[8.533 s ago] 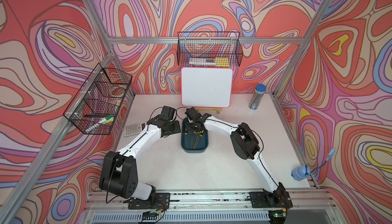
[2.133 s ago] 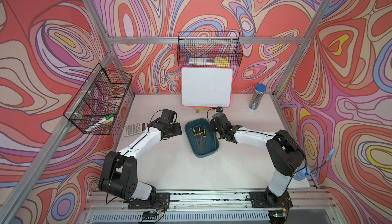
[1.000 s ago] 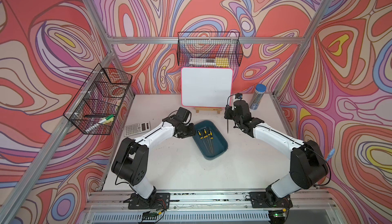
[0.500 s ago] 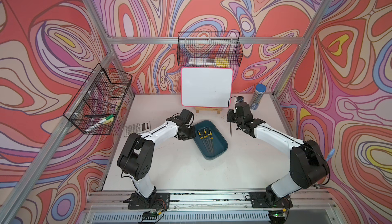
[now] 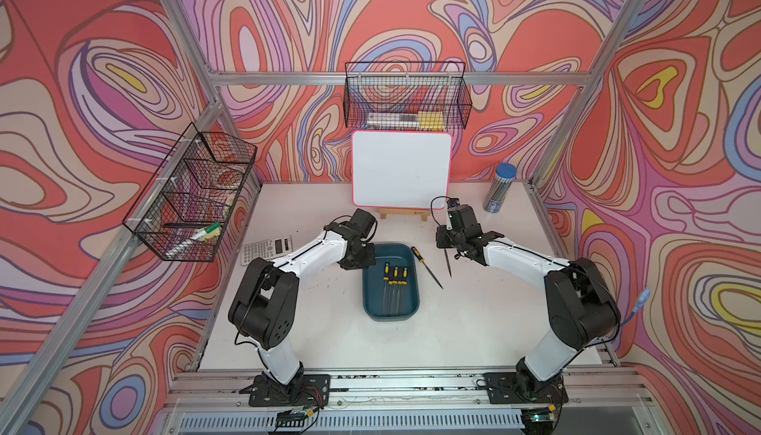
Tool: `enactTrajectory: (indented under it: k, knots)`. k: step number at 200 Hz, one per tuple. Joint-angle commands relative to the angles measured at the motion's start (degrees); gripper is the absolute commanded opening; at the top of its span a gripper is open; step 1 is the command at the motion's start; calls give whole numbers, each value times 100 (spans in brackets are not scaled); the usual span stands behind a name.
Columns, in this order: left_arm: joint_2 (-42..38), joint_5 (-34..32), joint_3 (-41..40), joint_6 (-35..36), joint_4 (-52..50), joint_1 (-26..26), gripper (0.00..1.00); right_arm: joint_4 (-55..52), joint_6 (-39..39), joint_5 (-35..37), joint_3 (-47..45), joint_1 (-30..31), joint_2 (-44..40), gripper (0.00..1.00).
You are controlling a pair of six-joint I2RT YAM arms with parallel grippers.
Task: Take the file tool out of the storage box
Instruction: Pick up the storage box at the center of the board, then place the storage box at the center of the board.
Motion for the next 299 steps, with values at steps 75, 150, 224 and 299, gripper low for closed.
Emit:
enactTrajectory:
  k: [75, 150, 224, 299]
  knots:
    - [-276, -350, -7, 765, -220, 920, 7, -84, -1023, -580, 493, -20, 1032, 15]
    - [-381, -327, -314, 766, -95, 1057, 8, 535, -772, -411, 257, 241, 1299, 15]
    - [-465, -310, -418, 767, -87, 1101, 9, 506, -463, -244, 475, 609, 1691, 14]
    - [-483, -235, -544, 705, 24, 1118, 10, 341, -23, -356, 402, 767, 1518, 15]
